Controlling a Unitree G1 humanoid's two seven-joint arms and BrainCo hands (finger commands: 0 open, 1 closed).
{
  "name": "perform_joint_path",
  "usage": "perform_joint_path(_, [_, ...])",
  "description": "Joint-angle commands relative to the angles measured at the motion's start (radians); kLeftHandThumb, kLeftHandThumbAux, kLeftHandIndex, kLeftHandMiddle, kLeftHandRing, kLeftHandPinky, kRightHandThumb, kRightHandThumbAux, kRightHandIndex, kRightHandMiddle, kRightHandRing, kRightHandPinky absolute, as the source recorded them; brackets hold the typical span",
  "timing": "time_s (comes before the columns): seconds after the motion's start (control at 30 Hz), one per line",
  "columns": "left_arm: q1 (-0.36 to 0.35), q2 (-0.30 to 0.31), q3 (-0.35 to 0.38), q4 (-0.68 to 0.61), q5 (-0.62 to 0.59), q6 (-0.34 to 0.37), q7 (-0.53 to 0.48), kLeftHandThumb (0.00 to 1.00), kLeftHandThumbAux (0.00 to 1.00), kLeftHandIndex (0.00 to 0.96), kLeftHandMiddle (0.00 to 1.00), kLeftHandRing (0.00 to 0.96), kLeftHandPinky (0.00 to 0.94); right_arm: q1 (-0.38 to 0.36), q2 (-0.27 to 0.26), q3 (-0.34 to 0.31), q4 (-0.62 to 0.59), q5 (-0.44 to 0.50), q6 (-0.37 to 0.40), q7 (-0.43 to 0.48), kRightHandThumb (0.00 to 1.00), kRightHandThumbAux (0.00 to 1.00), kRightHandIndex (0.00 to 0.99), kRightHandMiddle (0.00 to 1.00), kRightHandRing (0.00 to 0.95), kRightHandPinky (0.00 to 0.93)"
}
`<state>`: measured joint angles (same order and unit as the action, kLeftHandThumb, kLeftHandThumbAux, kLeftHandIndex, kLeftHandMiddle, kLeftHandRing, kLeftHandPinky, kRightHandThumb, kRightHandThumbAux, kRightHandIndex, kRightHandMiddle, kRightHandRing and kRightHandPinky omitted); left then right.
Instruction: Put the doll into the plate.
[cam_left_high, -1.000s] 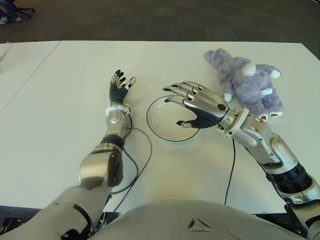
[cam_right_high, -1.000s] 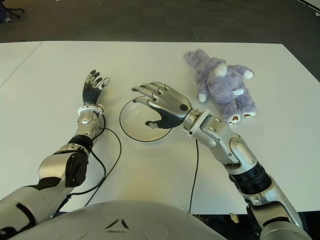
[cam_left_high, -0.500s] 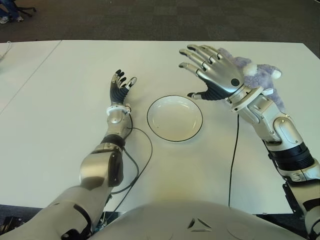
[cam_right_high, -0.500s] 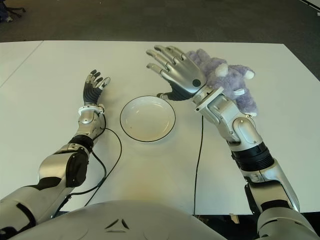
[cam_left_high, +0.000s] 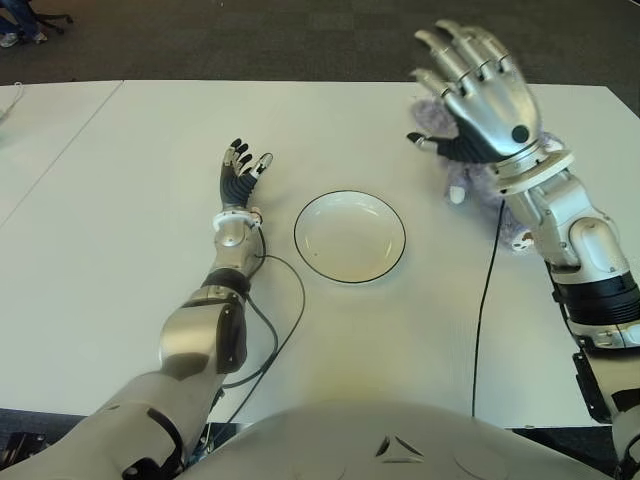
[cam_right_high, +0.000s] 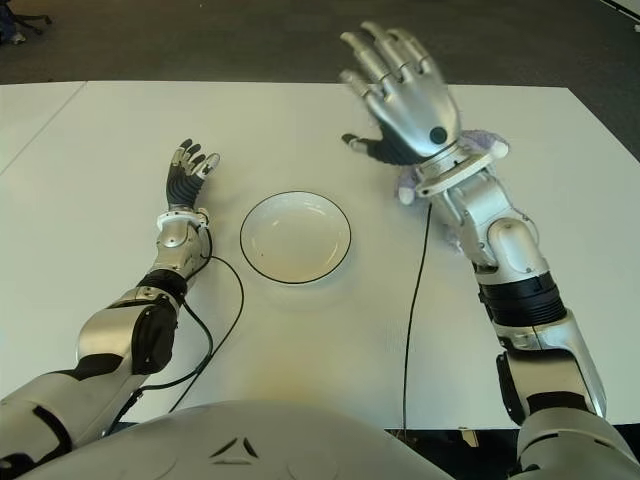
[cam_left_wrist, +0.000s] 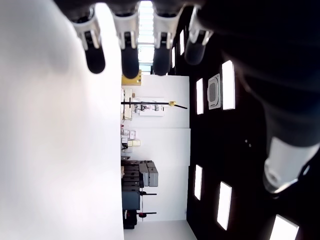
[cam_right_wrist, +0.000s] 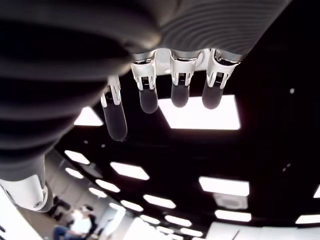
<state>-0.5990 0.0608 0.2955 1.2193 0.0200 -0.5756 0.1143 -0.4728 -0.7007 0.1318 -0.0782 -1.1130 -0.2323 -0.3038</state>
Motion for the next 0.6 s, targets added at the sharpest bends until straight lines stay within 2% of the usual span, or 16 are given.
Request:
perform_joint_path(0.03, [0.199,-0.052,0.000,0.131,-0.005,0.125,-0.012,0.000,0.617,0.110,0.136,0.134,0.151,-0.058,-0.025,-0.036,0.051,-0.046,0.061,-0.071,0.303,0.545,0.236,0.092,0.001,0.000])
perform_joint_path(0.4, [0.203,-0.061,-0.003,0.129,-0.002,0.104,-0.002,0.000,0.604,0.118,0.146,0.144,0.156,-0.026,-0.045,-0.099,0.039,0.024,0.086,-0.087,0.367,0.525,0.274,0.087,0.000,0.000])
perform_joint_path(0.47, [0.203,-0.063,-0.003,0.129,-0.003,0.104,-0.001,0.000,0.602,0.116,0.144,0.143,0.155,-0.009,-0.043,-0.117,0.030,0.047,0.085,-0.084,0.381,0.529,0.274,0.081,0.000,0.000])
perform_joint_path(0.6, [0.202,-0.066,-0.002,0.129,-0.003,0.106,0.002,0.000,0.598,0.114,0.146,0.146,0.160,0.074,-0.038,-0.167,-0.029,0.095,0.092,-0.053,0.416,0.543,0.272,0.069,0.000,0.000])
